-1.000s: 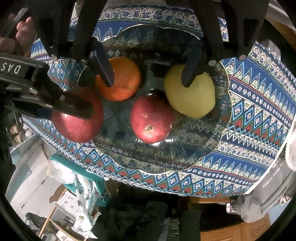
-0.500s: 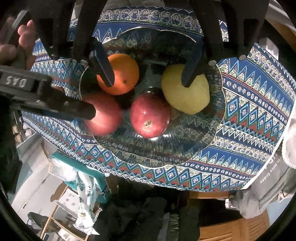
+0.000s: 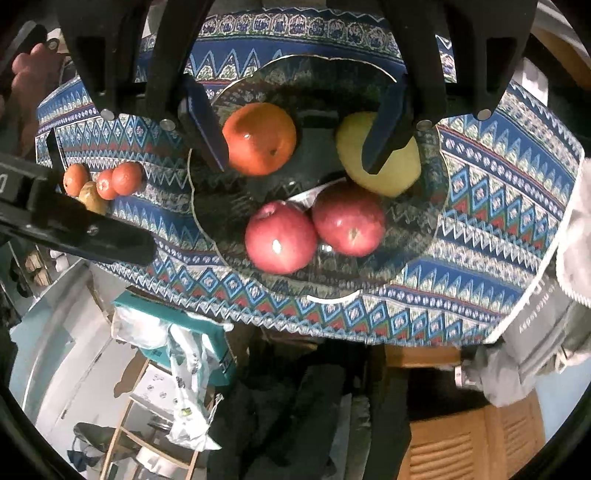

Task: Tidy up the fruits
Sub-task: 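Lower the orange into the bowl and open the left tool while the right tool releases the apple, then withdraw both tools from the bowl toward the remaining oranges and mango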

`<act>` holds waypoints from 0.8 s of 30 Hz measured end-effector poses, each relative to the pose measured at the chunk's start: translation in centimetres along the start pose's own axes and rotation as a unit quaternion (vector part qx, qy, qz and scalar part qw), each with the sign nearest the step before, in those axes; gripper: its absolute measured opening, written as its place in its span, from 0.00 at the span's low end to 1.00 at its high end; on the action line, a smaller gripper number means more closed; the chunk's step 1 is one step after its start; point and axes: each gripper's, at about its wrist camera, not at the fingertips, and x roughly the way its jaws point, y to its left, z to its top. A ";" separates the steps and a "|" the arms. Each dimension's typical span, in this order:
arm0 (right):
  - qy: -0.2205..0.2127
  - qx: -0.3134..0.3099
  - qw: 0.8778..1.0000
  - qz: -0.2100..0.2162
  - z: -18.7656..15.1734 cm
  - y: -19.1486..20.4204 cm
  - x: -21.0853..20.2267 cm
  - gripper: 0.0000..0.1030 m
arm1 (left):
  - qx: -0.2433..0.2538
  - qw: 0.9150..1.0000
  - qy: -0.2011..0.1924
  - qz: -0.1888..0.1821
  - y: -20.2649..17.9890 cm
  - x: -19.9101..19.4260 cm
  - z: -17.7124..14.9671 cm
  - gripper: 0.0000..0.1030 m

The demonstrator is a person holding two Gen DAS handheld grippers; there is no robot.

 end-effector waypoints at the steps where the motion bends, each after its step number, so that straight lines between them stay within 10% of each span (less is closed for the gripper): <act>1: -0.006 -0.001 1.000 -0.004 0.1 -0.1 -0.6 0.73 | 0.001 1.000 -0.004 -0.001 -0.1 -0.3 0.1 0.74; 24: -0.130 -0.005 0.984 -0.120 -0.9 -3.5 -13.6 0.79 | 0.058 0.996 -0.069 -0.013 -6.1 -5.5 2.8 0.74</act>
